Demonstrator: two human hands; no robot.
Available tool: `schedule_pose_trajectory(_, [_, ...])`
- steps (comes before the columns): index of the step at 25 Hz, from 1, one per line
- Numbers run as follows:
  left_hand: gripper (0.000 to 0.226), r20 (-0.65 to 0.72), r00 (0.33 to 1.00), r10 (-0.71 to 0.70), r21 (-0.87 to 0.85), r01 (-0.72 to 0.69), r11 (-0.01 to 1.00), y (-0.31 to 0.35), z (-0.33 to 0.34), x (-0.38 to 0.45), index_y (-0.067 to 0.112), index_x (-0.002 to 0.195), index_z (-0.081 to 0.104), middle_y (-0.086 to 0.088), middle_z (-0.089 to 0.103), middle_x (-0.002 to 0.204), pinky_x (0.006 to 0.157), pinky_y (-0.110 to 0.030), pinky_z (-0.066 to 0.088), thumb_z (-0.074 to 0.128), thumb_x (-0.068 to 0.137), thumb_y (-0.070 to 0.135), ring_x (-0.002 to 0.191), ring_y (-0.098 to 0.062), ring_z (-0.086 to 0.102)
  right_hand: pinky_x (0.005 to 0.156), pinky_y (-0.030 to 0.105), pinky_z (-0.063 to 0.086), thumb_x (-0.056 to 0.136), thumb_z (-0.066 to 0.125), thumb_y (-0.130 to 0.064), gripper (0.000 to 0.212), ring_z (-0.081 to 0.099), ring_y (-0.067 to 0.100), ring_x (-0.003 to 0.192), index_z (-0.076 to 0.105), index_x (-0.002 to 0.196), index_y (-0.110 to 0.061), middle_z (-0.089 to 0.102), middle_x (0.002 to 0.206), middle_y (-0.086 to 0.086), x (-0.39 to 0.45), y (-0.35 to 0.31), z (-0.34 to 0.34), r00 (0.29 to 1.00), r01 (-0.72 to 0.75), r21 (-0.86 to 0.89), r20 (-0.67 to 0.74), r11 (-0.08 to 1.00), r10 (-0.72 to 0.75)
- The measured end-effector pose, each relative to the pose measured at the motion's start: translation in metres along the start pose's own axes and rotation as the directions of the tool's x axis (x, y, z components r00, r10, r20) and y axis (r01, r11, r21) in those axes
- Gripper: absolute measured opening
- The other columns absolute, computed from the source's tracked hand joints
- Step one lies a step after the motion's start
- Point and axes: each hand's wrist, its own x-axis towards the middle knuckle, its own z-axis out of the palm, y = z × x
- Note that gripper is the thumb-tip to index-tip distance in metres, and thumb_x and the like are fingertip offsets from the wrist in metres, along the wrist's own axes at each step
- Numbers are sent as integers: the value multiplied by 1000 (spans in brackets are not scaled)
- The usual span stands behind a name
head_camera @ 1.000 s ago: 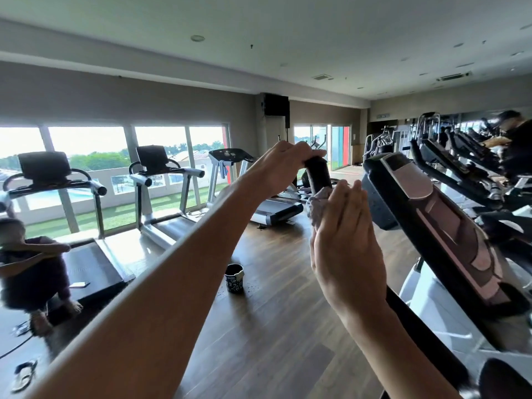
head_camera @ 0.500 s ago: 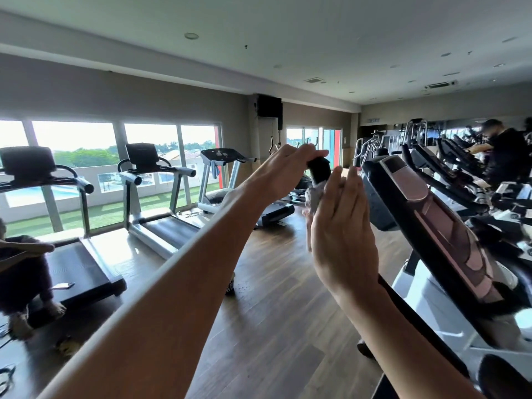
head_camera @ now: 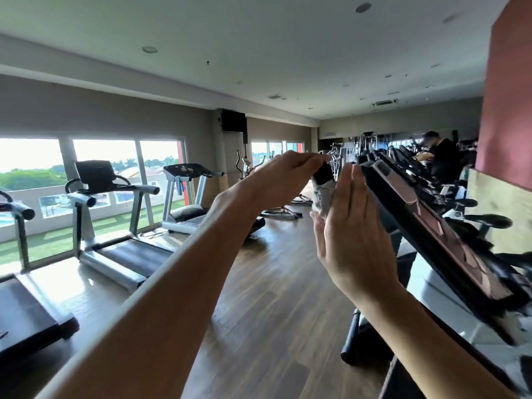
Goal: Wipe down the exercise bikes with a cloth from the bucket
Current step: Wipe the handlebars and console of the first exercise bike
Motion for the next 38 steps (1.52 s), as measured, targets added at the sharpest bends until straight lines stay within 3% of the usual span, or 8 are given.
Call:
schedule_pose_trajectory(2, [47,42,997,68,-70,-65,995,-7,-4,10,27,129,70,1,78,103,94,-36,52,40,99,46,97,-23,70,119,45,36,106,39,-28,64,41,42,141,21,153,11,35,152,35,14,-6,3,1000,-10,21,-22,1000,10])
schedule_pose_trajectory(5, [41,68,989,132,-158,-120,980,-18,-4,22,28,114,76,-30,69,111,77,-38,39,45,94,44,83,-25,51,118,45,37,106,36,-27,63,38,40,143,19,155,9,32,155,33,-7,2,4,1000,21,-17,-14,1000,-22])
schedule_pose_trajectory(12, [40,20,935,354,-331,-328,885,-36,10,39,5,120,73,-9,76,114,101,-47,52,47,101,30,104,-27,72,125,40,21,106,29,-49,74,18,26,155,10,160,-3,16,167,18,-17,9,-9,996,63,56,63,996,-66])
schedule_pose_trajectory(16, [32,-95,855,511,-461,-493,738,-48,19,49,-2,119,72,-12,76,109,86,-20,54,52,101,15,94,-7,73,125,40,23,107,26,-47,66,13,14,156,10,162,-15,12,170,1,-21,13,-11,995,86,179,25,980,-92])
schedule_pose_trajectory(19, [24,-132,797,589,-533,-558,636,-53,20,60,0,106,77,-14,78,99,88,-42,60,58,100,13,93,-28,75,122,27,24,102,31,-52,75,6,6,155,2,162,-19,2,171,-1,-23,8,-10,1000,11,108,5,994,-11])
schedule_pose_trajectory(24, [26,-105,615,782,-636,-646,422,-69,19,77,-10,113,71,-18,76,104,87,-31,58,54,104,8,94,-20,76,115,13,26,103,29,-53,72,21,16,154,11,162,-16,15,169,6,-31,-14,4,990,-67,-193,-134,979,42])
schedule_pose_trajectory(30, [25,-199,427,882,-748,-648,145,-77,35,105,2,105,77,-3,80,96,90,-28,59,56,105,15,94,-12,76,117,54,34,102,57,-35,59,30,39,149,37,154,-16,32,161,18,-47,-34,43,927,-70,-775,-283,628,-247])
schedule_pose_trajectory(38, [33,-311,209,927,-880,-432,-198,-80,59,124,-8,115,70,-7,78,98,85,-18,55,46,108,12,93,-11,75,123,53,20,100,55,-35,67,17,36,154,30,158,-13,24,166,10,-14,-48,66,907,-260,-925,-332,277,-258])
